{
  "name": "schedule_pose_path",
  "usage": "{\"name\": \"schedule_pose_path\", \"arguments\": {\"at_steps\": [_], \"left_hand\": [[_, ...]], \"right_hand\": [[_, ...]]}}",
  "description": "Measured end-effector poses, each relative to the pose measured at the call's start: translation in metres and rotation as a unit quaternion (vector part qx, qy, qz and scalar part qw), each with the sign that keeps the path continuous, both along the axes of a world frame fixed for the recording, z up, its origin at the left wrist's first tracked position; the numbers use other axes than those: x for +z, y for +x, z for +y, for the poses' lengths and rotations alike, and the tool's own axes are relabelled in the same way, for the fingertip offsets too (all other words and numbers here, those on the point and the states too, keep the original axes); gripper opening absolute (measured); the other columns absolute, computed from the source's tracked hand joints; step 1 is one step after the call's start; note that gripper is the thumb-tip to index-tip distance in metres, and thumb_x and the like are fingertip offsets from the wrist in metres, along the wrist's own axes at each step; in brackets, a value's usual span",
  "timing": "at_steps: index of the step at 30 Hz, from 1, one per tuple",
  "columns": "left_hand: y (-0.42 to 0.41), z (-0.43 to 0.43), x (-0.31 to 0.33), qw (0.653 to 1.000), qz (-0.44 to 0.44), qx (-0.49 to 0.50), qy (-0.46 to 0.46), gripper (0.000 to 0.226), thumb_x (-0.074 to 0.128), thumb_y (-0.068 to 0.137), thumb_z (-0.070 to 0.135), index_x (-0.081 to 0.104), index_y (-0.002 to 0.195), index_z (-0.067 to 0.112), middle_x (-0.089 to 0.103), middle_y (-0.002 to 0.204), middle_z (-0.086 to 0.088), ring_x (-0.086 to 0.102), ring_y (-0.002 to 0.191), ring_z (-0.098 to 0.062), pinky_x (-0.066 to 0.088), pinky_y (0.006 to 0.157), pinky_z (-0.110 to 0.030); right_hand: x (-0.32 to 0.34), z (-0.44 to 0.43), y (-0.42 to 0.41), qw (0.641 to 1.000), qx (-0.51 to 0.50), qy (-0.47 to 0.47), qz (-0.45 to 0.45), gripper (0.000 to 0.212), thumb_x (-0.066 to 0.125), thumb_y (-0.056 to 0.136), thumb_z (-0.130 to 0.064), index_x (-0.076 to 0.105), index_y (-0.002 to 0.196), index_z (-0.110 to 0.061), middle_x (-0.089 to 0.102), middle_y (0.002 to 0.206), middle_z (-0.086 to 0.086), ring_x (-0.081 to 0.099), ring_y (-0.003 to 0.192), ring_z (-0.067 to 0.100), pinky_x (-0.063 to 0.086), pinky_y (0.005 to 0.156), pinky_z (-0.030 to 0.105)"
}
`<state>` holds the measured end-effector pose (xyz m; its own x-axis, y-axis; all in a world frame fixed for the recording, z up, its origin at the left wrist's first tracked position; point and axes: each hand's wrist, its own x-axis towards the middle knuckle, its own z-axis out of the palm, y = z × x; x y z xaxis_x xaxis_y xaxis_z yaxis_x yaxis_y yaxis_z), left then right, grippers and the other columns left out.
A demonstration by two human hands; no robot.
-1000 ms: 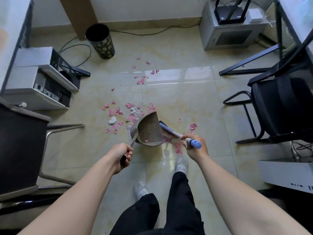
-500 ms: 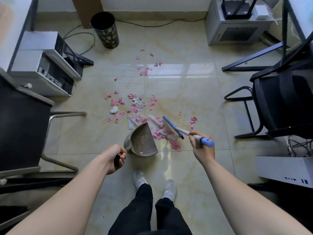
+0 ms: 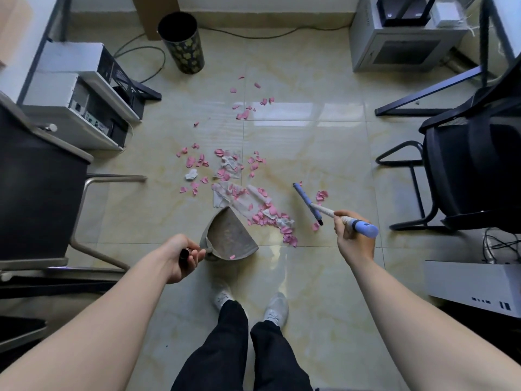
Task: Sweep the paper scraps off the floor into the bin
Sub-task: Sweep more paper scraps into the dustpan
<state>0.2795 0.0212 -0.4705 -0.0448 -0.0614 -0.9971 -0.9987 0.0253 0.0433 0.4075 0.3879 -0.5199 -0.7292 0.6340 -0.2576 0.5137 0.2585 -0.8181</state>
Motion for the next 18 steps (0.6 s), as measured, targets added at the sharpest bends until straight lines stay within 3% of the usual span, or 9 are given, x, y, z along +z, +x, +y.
{"name": "schedule_pose_path", "arguments": {"at_steps": [3,6,9,11,13,16,18], "left_hand": [[0.008,0.010,0.000,1.000,0.001,0.012,0.000,0.016,0.041,0.093,0.006,0.051,0.082,0.000,0.055,0.056,-0.008,0.042,0.028,-0.006,0.032,0.027,-0.010],[0.012,0.022,-0.004,1.000,0.006,0.027,0.001,0.019,0.039,0.094,0.006,0.050,0.079,0.001,0.050,0.051,-0.006,0.040,0.027,-0.006,0.031,0.027,-0.009],[0.015,0.031,-0.007,0.999,0.017,0.049,-0.004,0.017,0.040,0.092,0.005,0.048,0.078,0.005,0.049,0.049,-0.004,0.040,0.027,-0.006,0.030,0.027,-0.009],[0.018,0.037,-0.009,0.998,0.031,0.057,-0.007,0.015,0.040,0.092,0.004,0.048,0.080,0.006,0.048,0.051,-0.004,0.040,0.028,-0.006,0.030,0.027,-0.009],[0.022,0.043,-0.011,0.997,0.038,0.067,-0.004,0.015,0.040,0.092,0.003,0.048,0.080,0.007,0.048,0.050,-0.004,0.039,0.028,-0.006,0.029,0.027,-0.009],[0.020,0.046,-0.014,0.995,0.041,0.087,0.001,0.014,0.040,0.092,0.004,0.048,0.080,0.006,0.048,0.049,-0.005,0.039,0.027,-0.006,0.028,0.027,-0.009],[0.018,0.046,-0.017,0.995,0.035,0.094,0.005,0.015,0.040,0.093,0.005,0.047,0.080,0.006,0.048,0.048,-0.004,0.039,0.027,-0.005,0.028,0.026,-0.009]], "right_hand": [[-0.002,0.007,-0.003,1.000,-0.026,-0.015,0.010,0.017,0.065,0.096,-0.015,0.072,0.088,-0.029,0.065,0.072,-0.008,0.062,0.064,0.014,0.049,0.067,0.031],[0.000,0.013,-0.011,0.999,-0.044,-0.015,0.021,0.024,0.066,0.096,-0.013,0.070,0.084,-0.034,0.065,0.072,-0.009,0.062,0.062,0.005,0.048,0.063,0.020],[0.004,0.020,-0.019,1.000,-0.021,0.002,0.019,0.017,0.064,0.097,-0.004,0.072,0.090,-0.018,0.065,0.072,-0.013,0.061,0.058,-0.008,0.043,0.057,0.005],[0.004,0.029,-0.024,1.000,-0.006,0.014,0.023,0.014,0.063,0.097,-0.001,0.073,0.092,-0.009,0.066,0.073,-0.013,0.061,0.060,-0.010,0.042,0.058,0.003],[0.001,0.039,-0.030,0.999,-0.003,0.020,0.028,0.012,0.064,0.096,-0.001,0.073,0.092,-0.009,0.067,0.076,-0.011,0.062,0.064,-0.008,0.044,0.062,0.005],[-0.012,0.052,-0.039,0.999,-0.005,0.038,0.024,0.014,0.065,0.095,-0.006,0.074,0.092,-0.016,0.069,0.079,-0.005,0.064,0.071,0.009,0.050,0.070,0.023],[-0.020,0.057,-0.045,0.999,-0.006,0.043,0.018,0.018,0.064,0.095,-0.004,0.073,0.089,-0.019,0.067,0.078,-0.012,0.063,0.070,0.003,0.048,0.070,0.018]]}}
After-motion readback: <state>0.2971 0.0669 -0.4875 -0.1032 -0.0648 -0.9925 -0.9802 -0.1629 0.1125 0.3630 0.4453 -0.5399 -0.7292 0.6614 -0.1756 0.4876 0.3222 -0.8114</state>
